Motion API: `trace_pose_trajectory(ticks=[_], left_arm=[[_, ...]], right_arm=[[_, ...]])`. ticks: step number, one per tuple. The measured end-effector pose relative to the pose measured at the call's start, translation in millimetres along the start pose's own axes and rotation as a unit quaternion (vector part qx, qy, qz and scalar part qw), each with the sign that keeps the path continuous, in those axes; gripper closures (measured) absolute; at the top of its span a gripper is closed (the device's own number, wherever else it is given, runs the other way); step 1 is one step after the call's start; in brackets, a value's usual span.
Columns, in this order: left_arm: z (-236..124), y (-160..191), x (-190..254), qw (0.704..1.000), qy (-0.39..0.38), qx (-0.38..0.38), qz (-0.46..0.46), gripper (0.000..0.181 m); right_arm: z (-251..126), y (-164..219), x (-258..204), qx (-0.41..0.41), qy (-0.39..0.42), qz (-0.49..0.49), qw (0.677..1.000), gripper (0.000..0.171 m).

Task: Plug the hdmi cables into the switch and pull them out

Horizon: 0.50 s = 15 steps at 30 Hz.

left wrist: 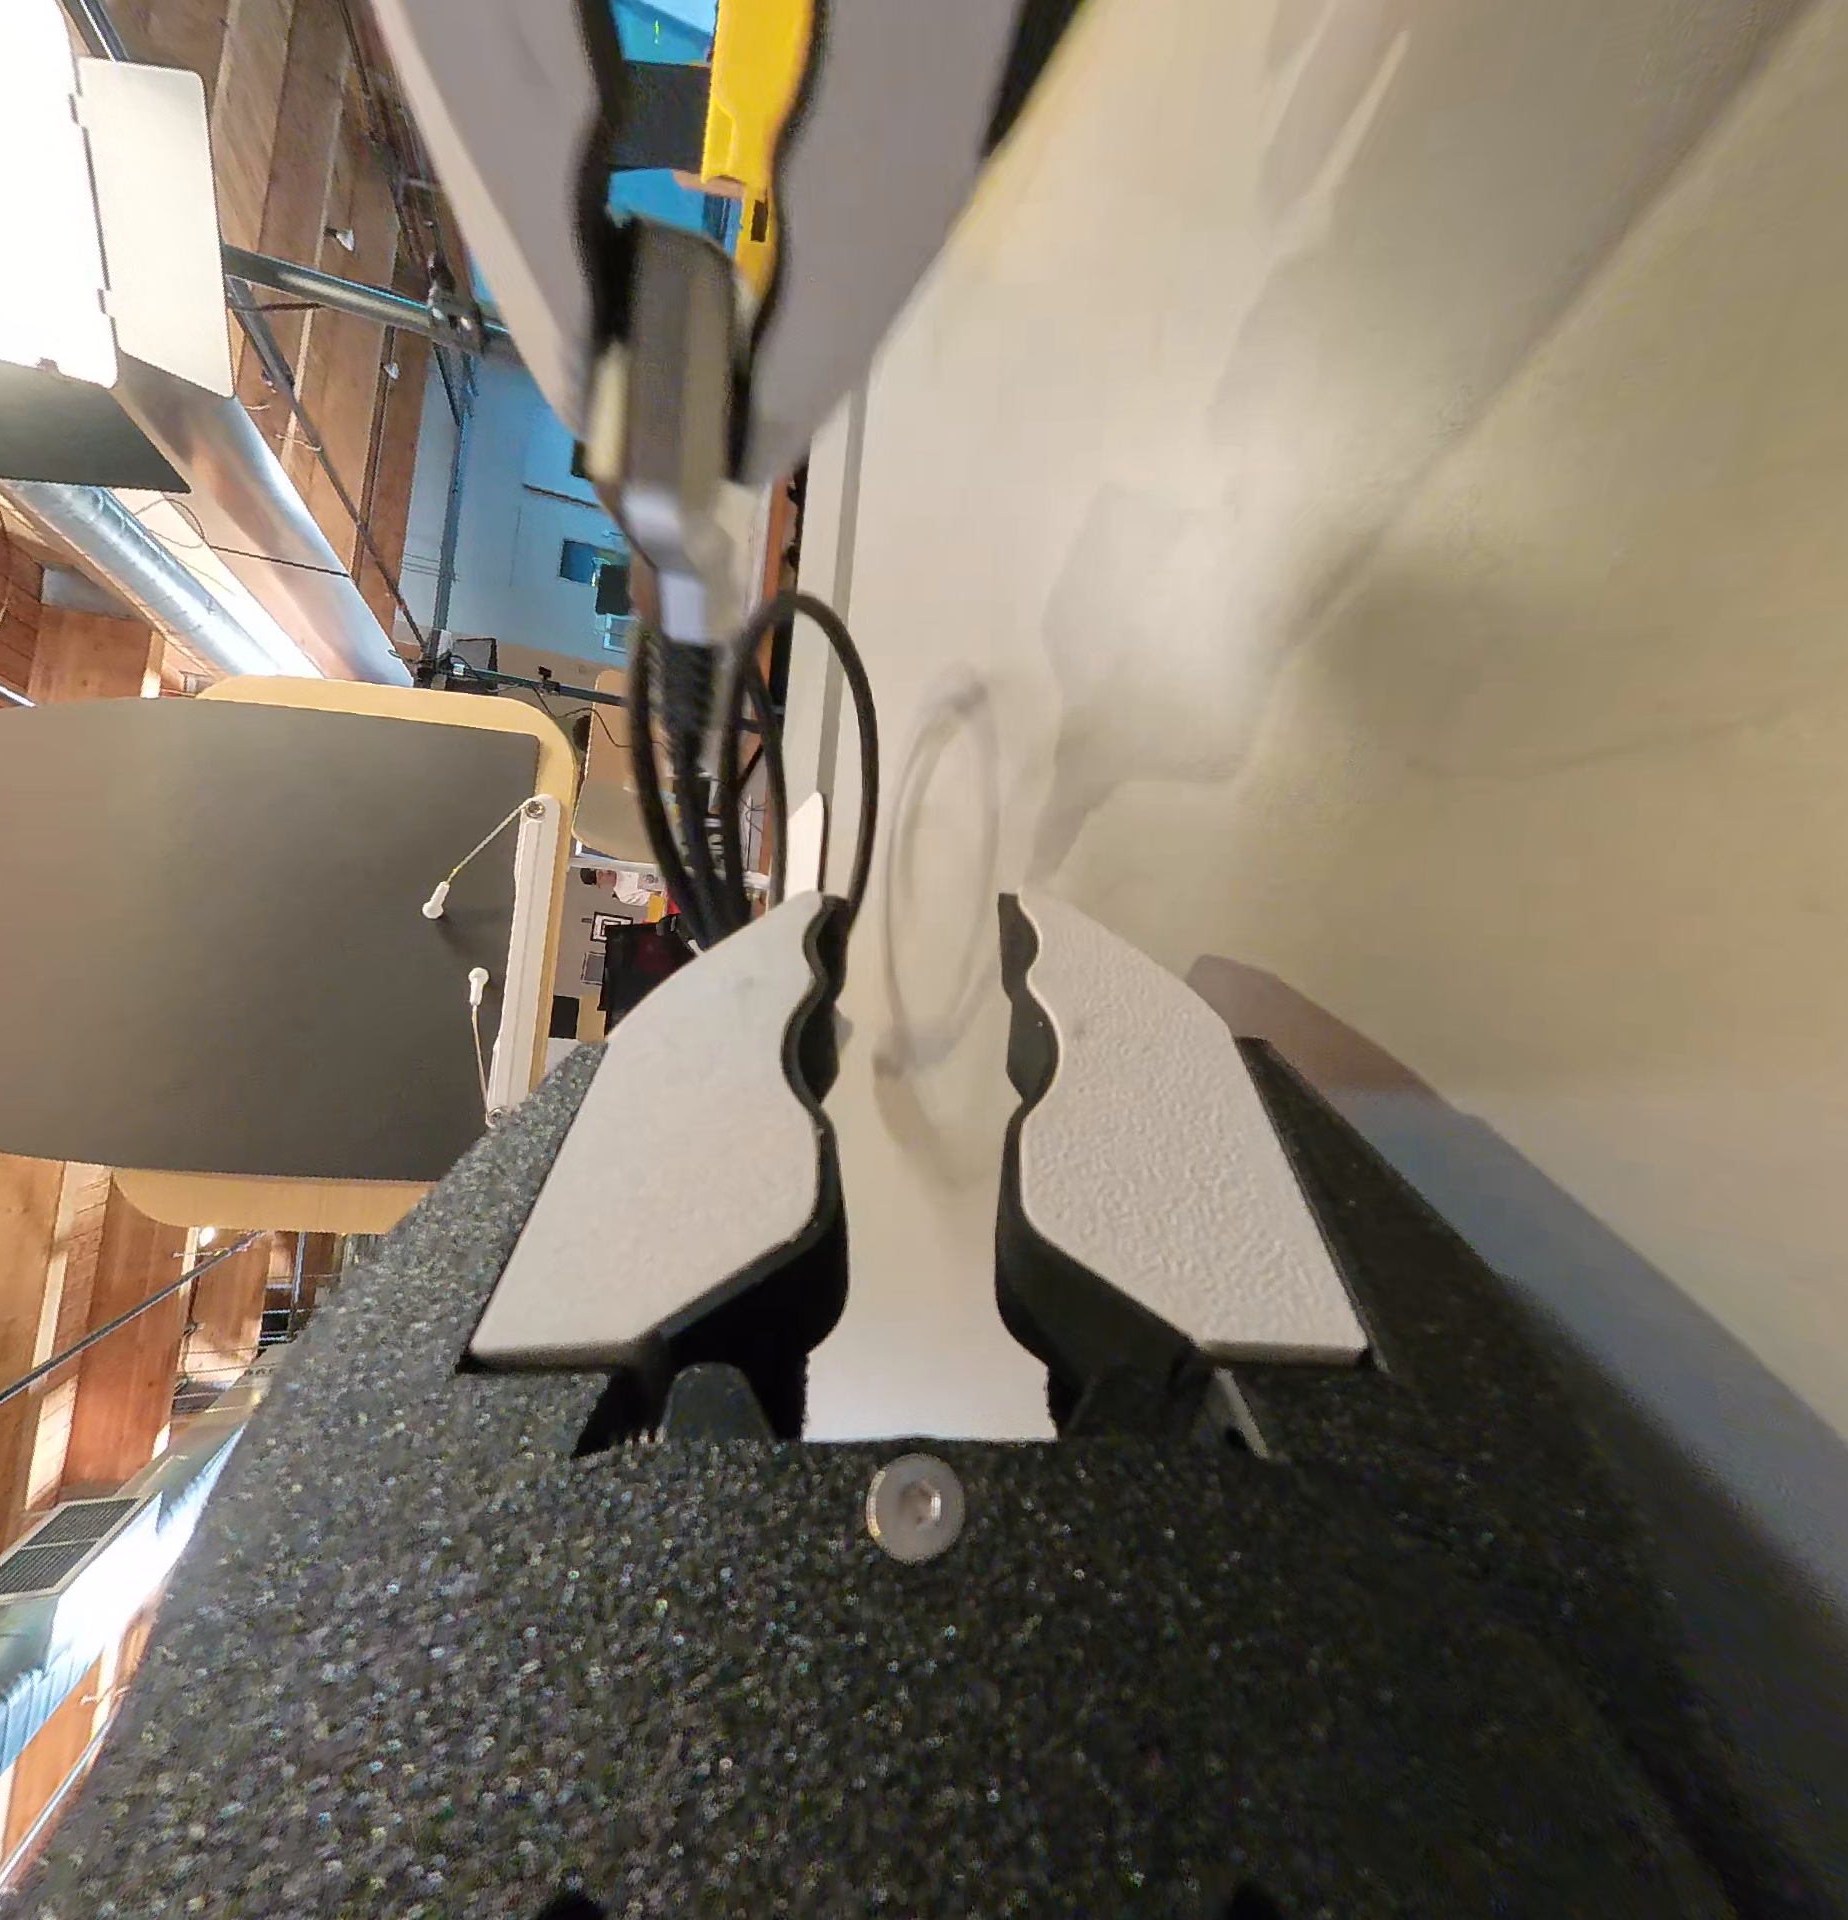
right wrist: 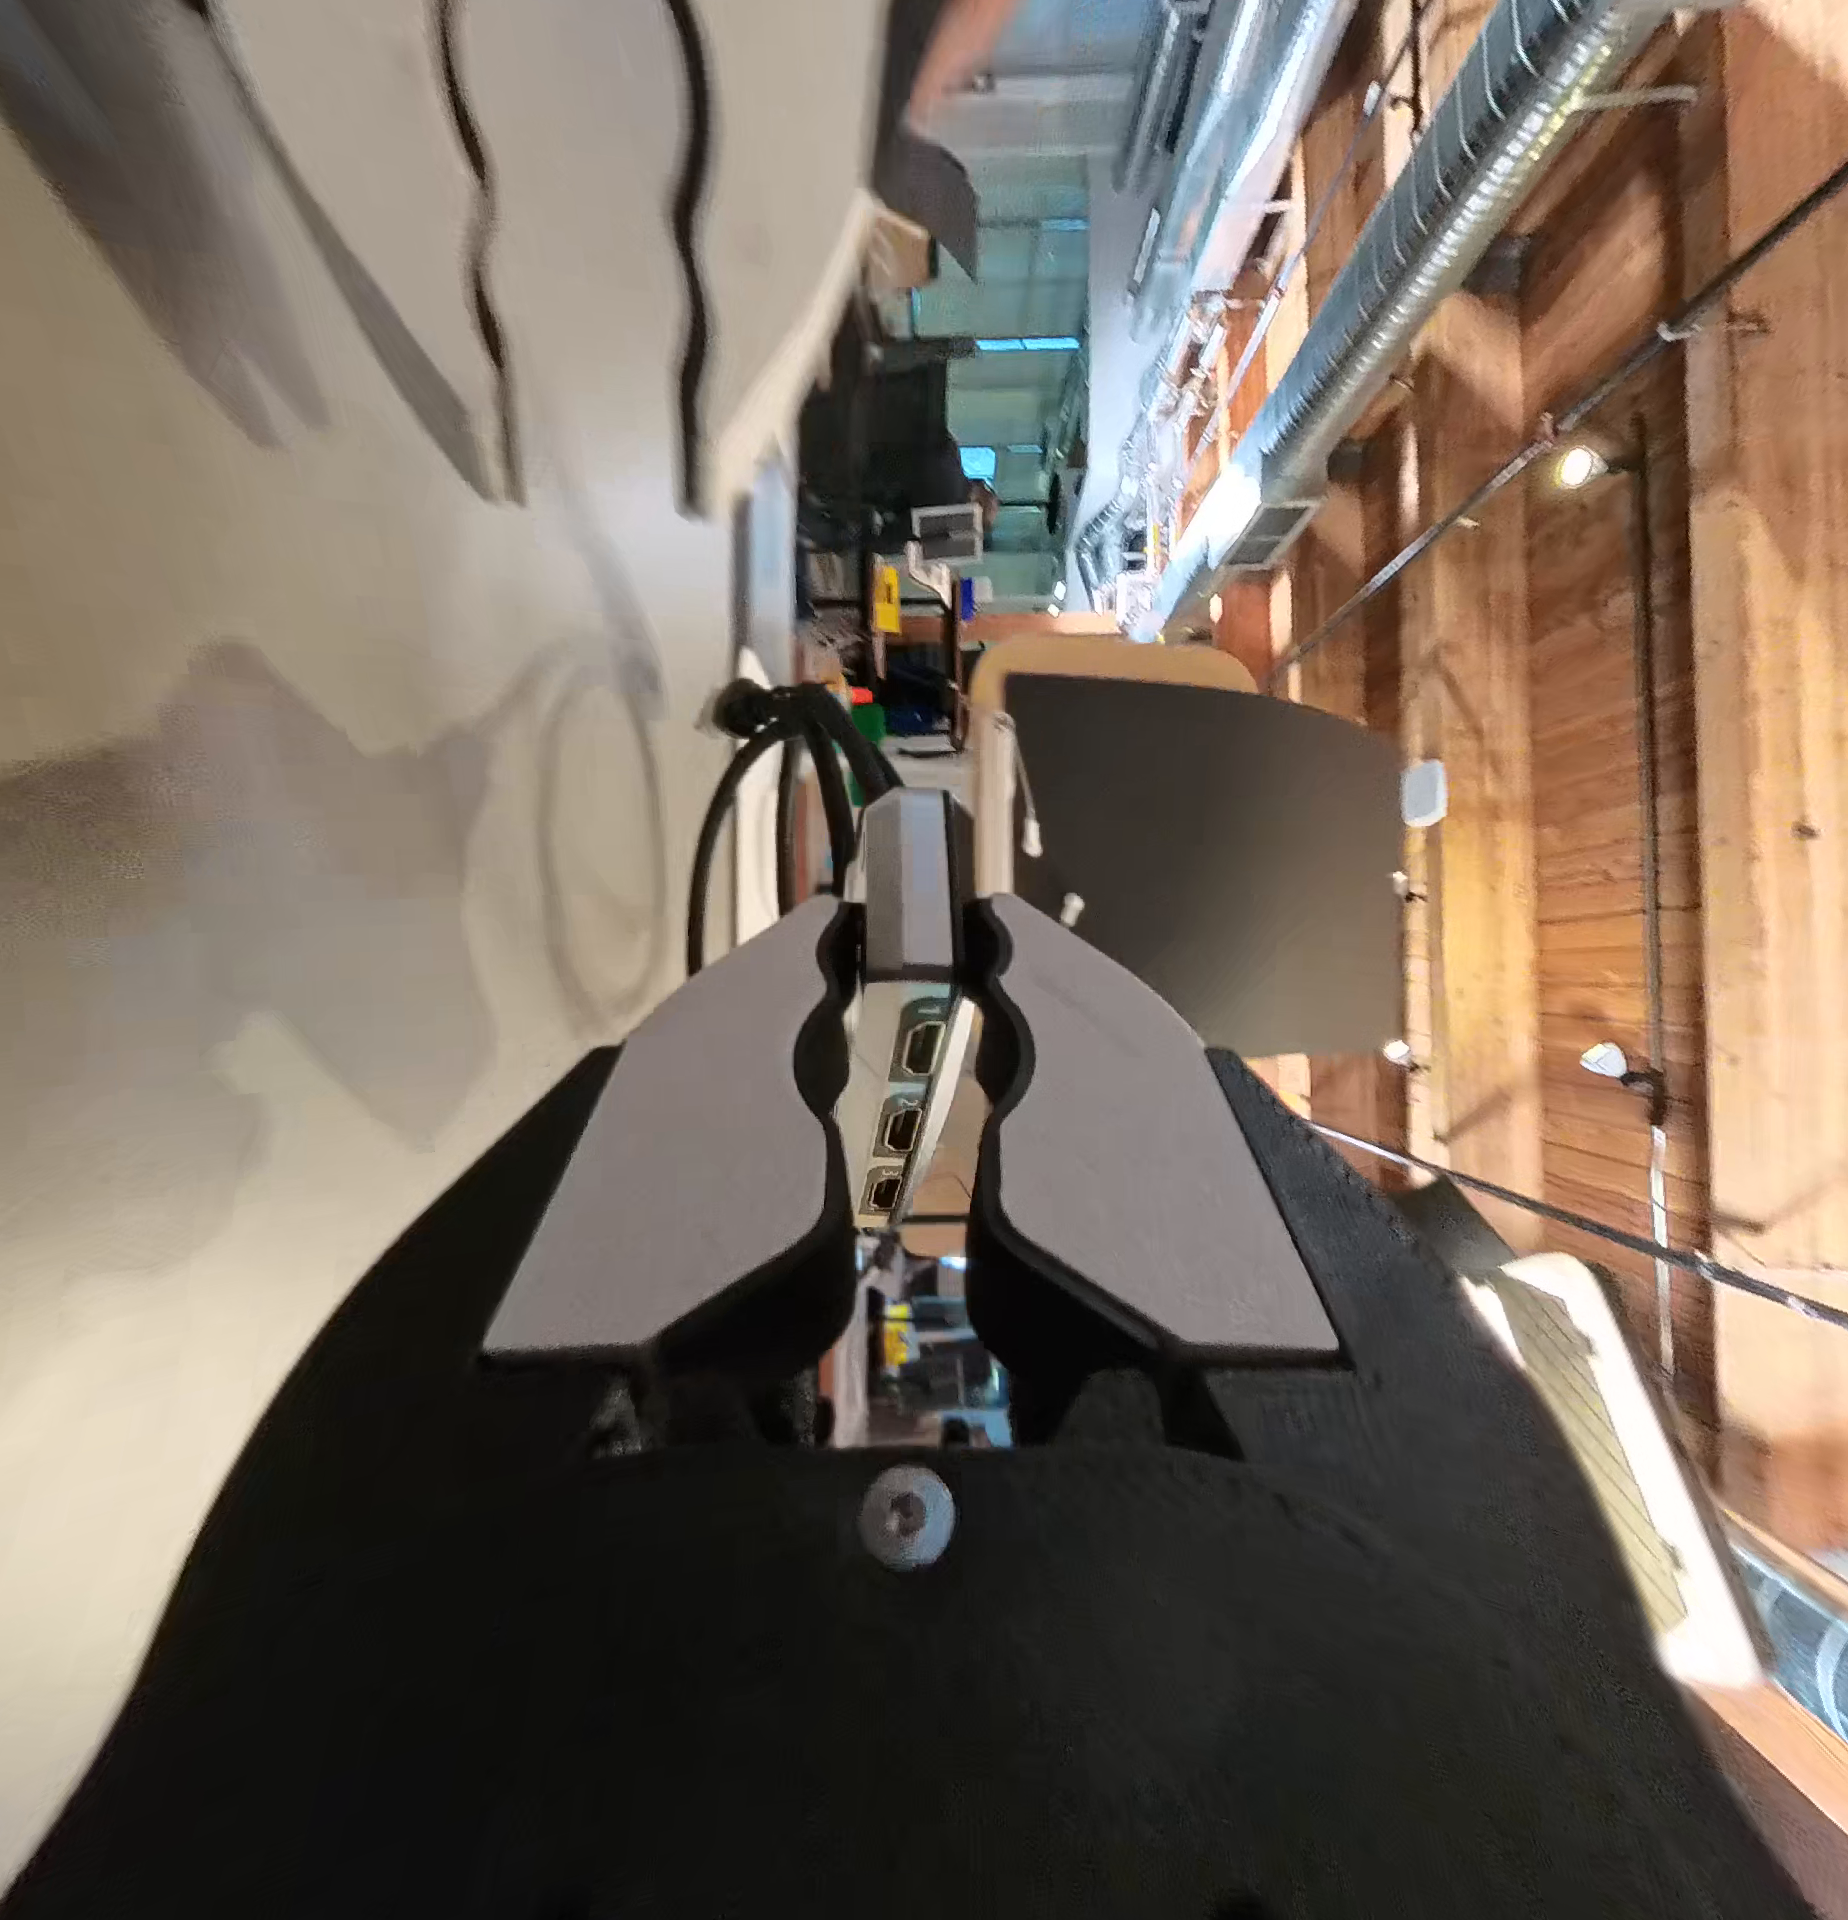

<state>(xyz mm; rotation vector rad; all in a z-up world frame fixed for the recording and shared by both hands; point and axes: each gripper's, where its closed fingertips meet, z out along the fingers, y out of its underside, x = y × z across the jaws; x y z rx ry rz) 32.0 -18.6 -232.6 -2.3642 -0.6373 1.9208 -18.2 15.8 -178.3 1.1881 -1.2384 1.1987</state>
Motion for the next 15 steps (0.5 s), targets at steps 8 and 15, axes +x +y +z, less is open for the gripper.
trace_pose_trajectory(ticks=[8, 15], left_arm=[[-0.7, 6.5, -4.2, 1.000, -0.005, -0.009, -0.002, 0.154], [0.0, 11.0, -5.1, 1.000, -0.008, -0.018, 0.001, 0.155]], right_arm=[[-42.5, 49.8, 95.6, -0.068, 0.089, 0.013, 0.994, 0.151], [-100.3, 131.7, 160.1, -0.147, 0.108, 0.069, 0.981, 0.151]])
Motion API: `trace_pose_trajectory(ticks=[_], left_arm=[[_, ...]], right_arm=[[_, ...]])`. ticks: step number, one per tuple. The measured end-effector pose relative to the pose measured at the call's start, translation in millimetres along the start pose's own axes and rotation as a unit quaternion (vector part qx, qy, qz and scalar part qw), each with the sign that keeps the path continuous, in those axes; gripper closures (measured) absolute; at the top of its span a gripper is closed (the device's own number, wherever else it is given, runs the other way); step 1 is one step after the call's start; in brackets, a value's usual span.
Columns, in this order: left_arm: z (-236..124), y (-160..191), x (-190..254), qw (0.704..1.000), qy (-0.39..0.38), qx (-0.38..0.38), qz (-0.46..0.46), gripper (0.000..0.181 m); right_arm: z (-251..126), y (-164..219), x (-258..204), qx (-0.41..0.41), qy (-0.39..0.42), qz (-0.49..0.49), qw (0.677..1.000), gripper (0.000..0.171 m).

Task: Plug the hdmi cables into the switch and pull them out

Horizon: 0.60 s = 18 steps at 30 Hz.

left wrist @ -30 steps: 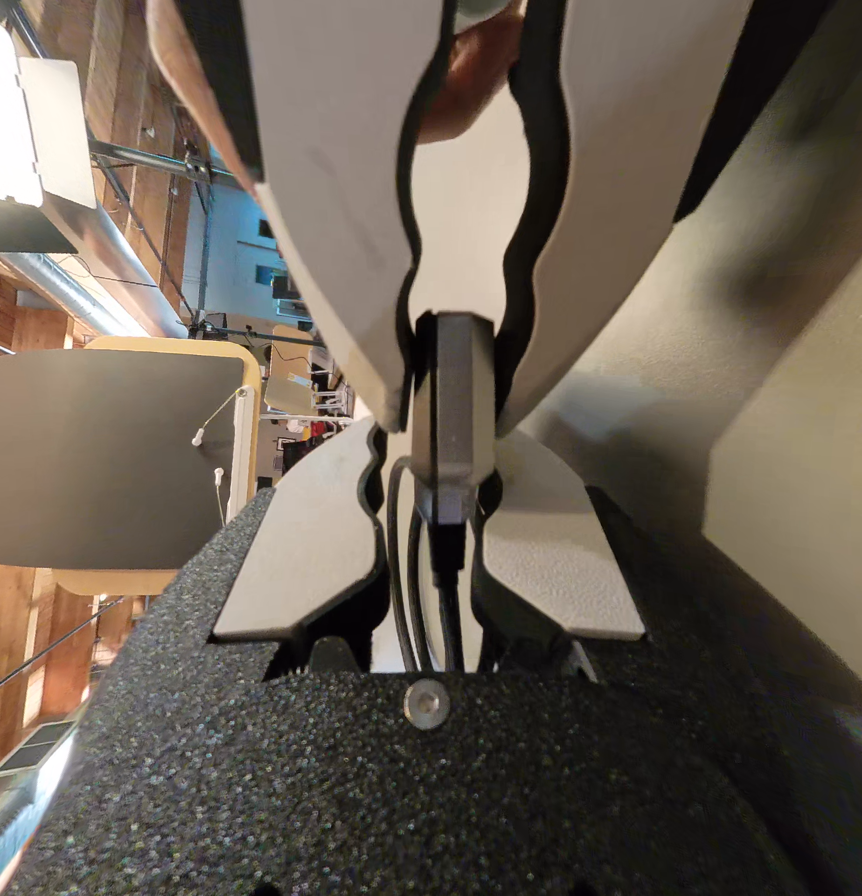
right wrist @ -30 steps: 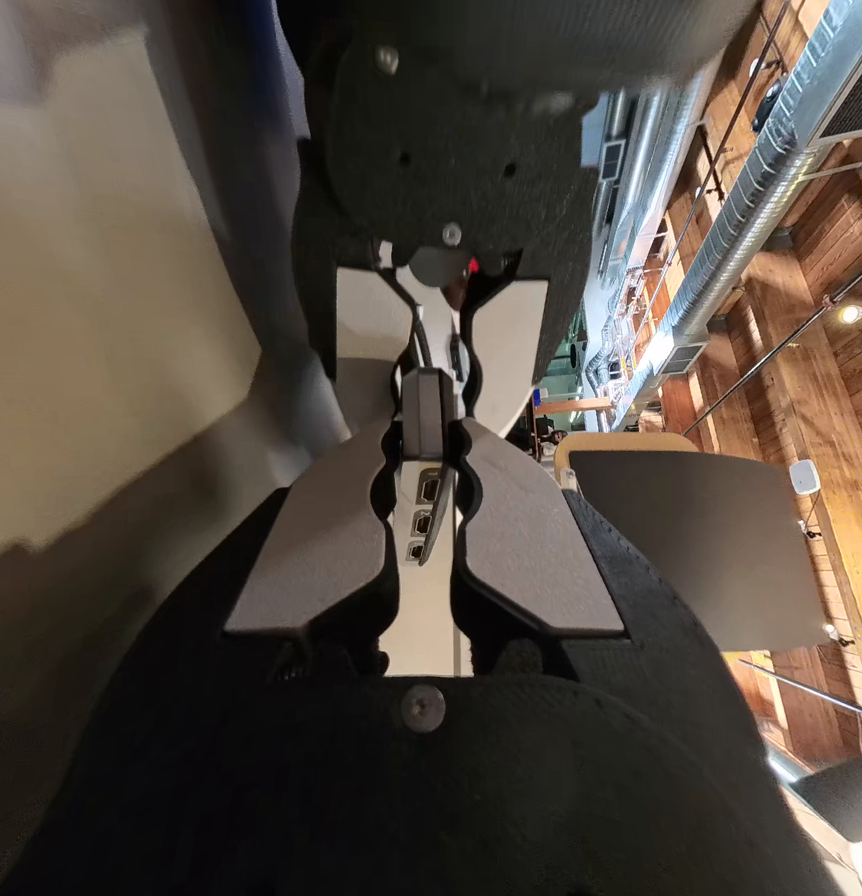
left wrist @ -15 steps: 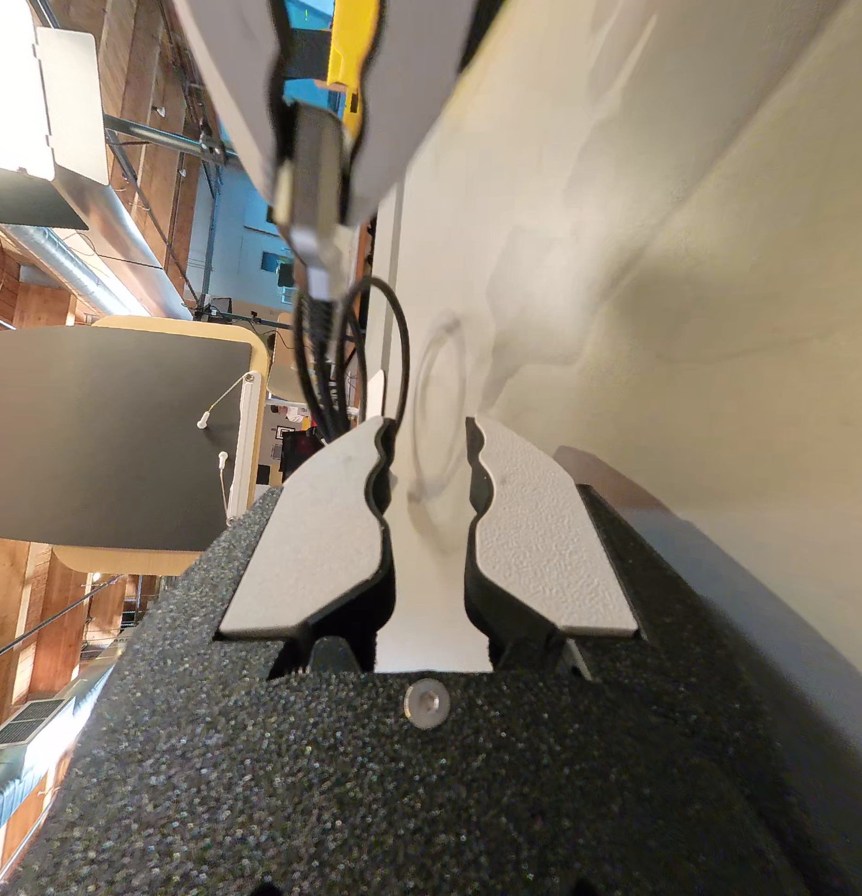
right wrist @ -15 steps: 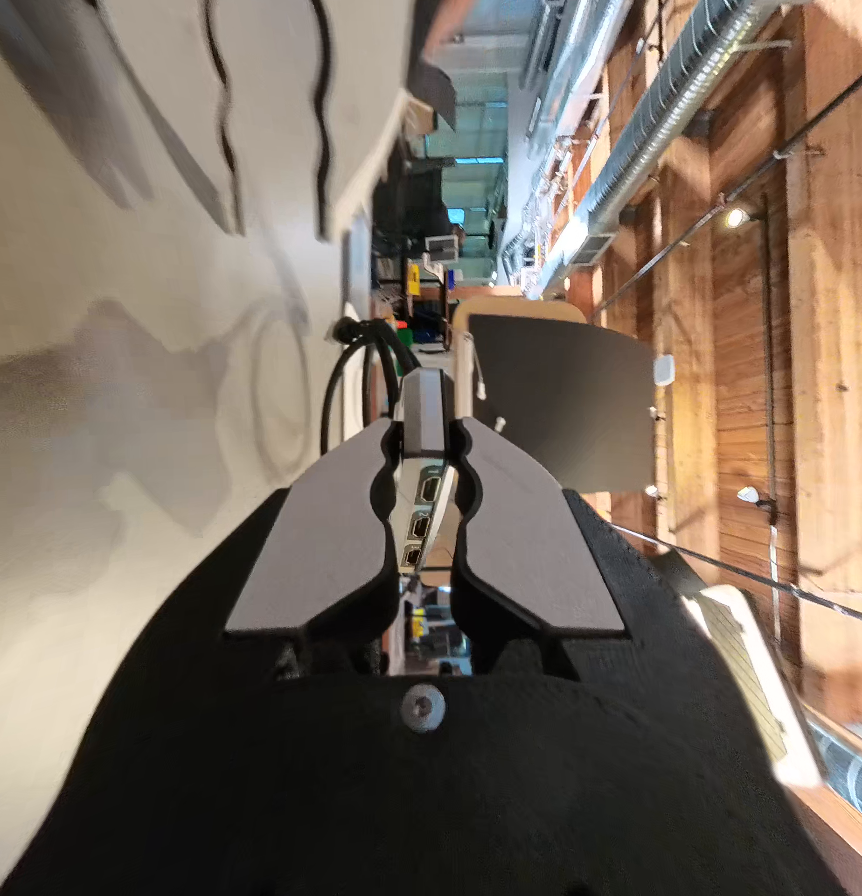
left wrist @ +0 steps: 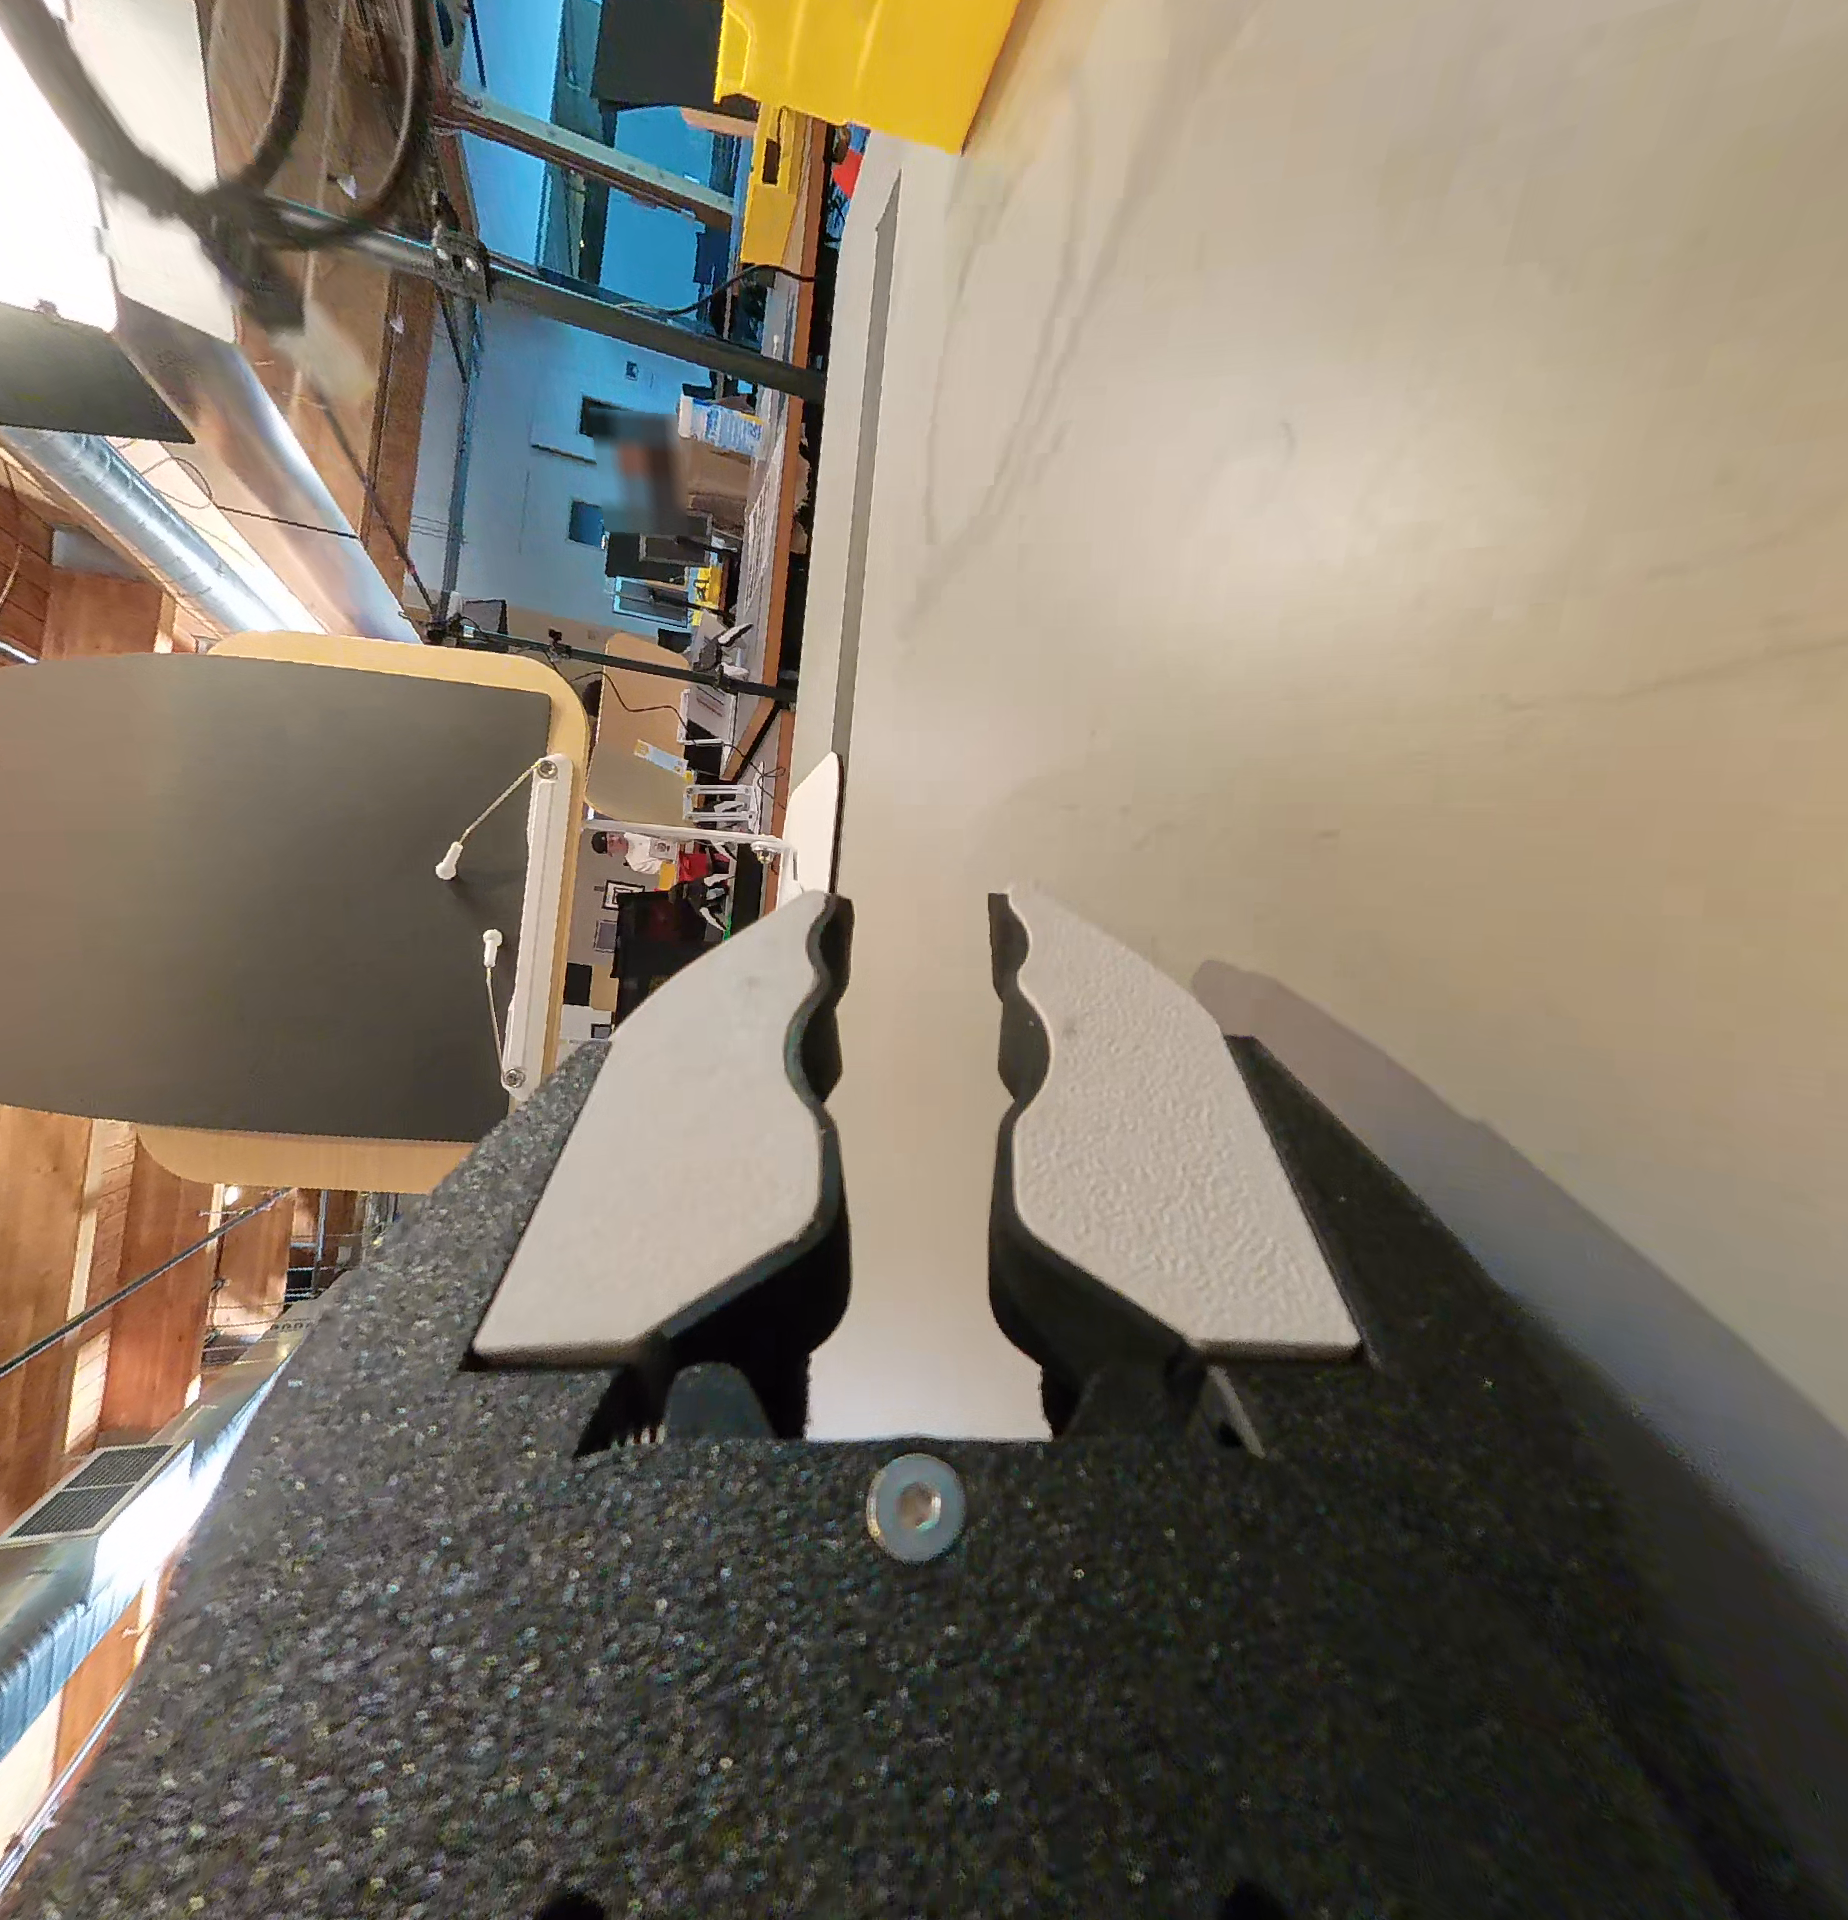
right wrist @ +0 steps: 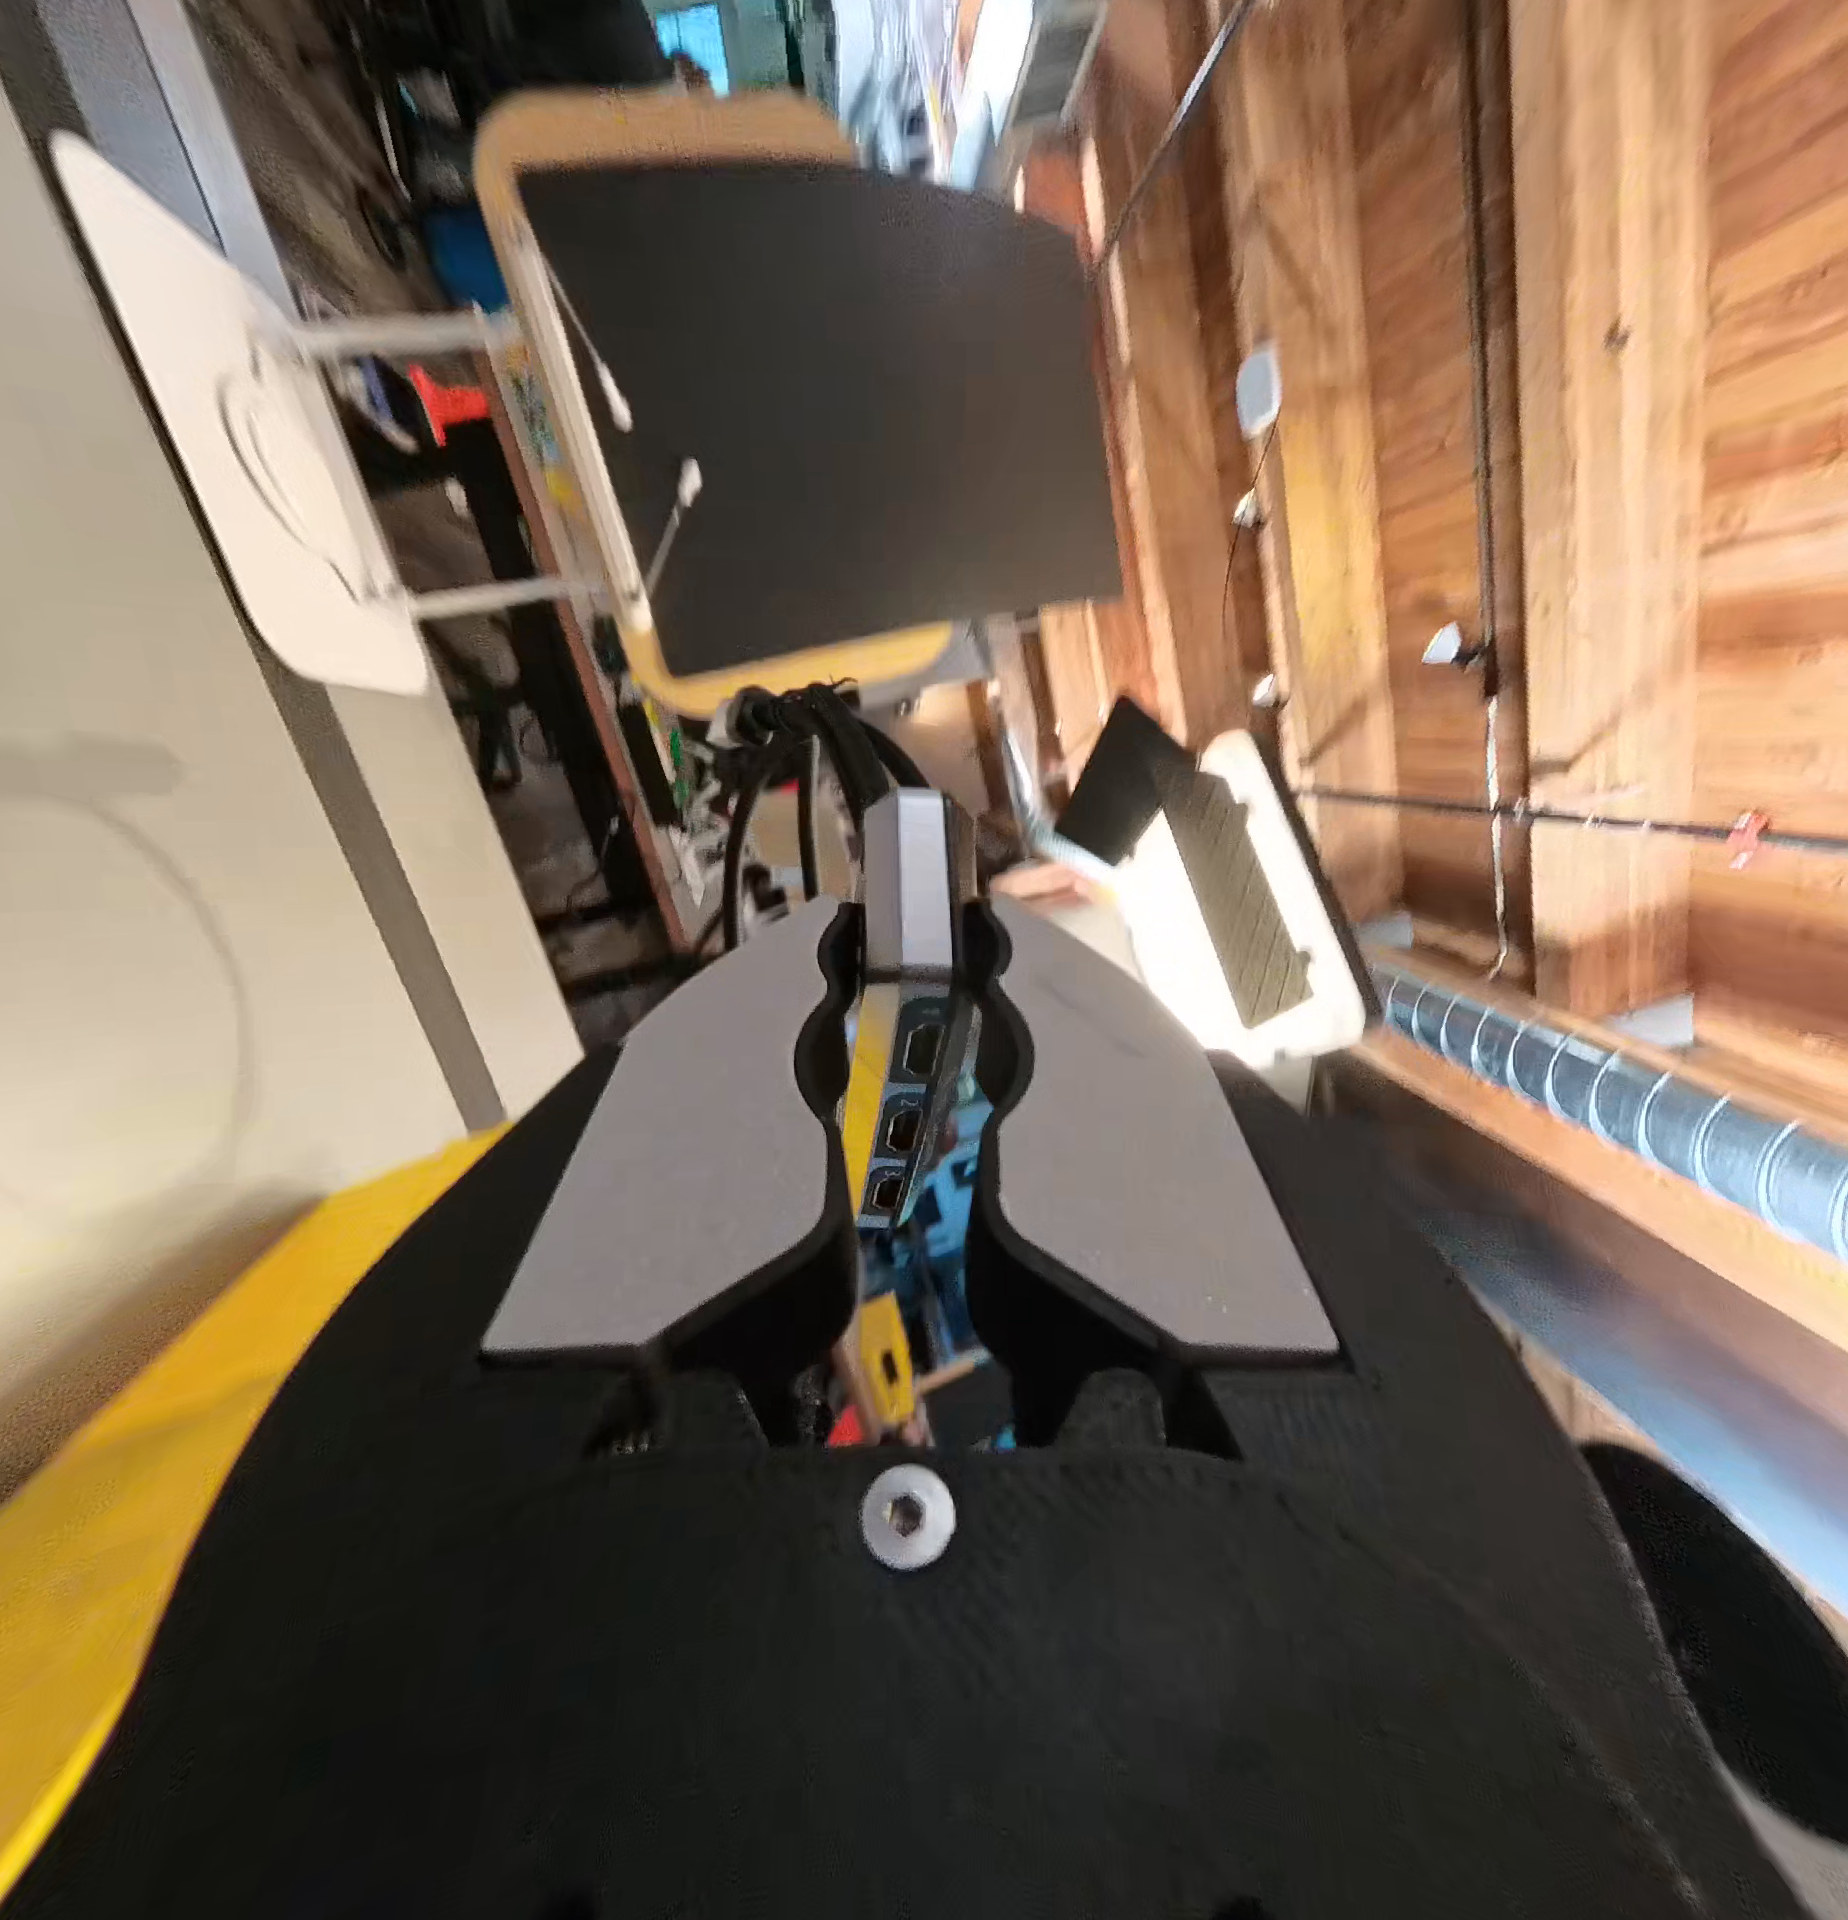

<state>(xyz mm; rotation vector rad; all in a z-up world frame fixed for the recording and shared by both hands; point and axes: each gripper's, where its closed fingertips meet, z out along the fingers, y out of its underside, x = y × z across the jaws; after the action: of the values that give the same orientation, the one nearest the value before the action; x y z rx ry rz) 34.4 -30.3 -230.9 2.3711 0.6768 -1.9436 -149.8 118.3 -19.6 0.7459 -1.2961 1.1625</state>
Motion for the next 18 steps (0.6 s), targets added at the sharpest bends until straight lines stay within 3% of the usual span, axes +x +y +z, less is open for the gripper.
trace_pose_trajectory(ticks=[5, 9, 18], left_arm=[[2.1, 1.5, 3.5, 1.000, 0.005, -0.004, -0.001, 0.155], [3.9, 2.5, 6.4, 1.000, 0.009, -0.007, 0.001, 0.155], [4.9, 4.7, 7.4, 1.000, 0.010, -0.012, -0.001, 0.156]], right_arm=[[-6.2, 80.7, 12.8, -0.110, -0.055, 0.038, 0.992, 0.151], [-9.7, 122.7, 3.1, -0.149, -0.103, 0.060, 0.982, 0.151], [-5.8, 160.5, -11.6, -0.076, -0.171, 0.236, 0.954, 0.151]])
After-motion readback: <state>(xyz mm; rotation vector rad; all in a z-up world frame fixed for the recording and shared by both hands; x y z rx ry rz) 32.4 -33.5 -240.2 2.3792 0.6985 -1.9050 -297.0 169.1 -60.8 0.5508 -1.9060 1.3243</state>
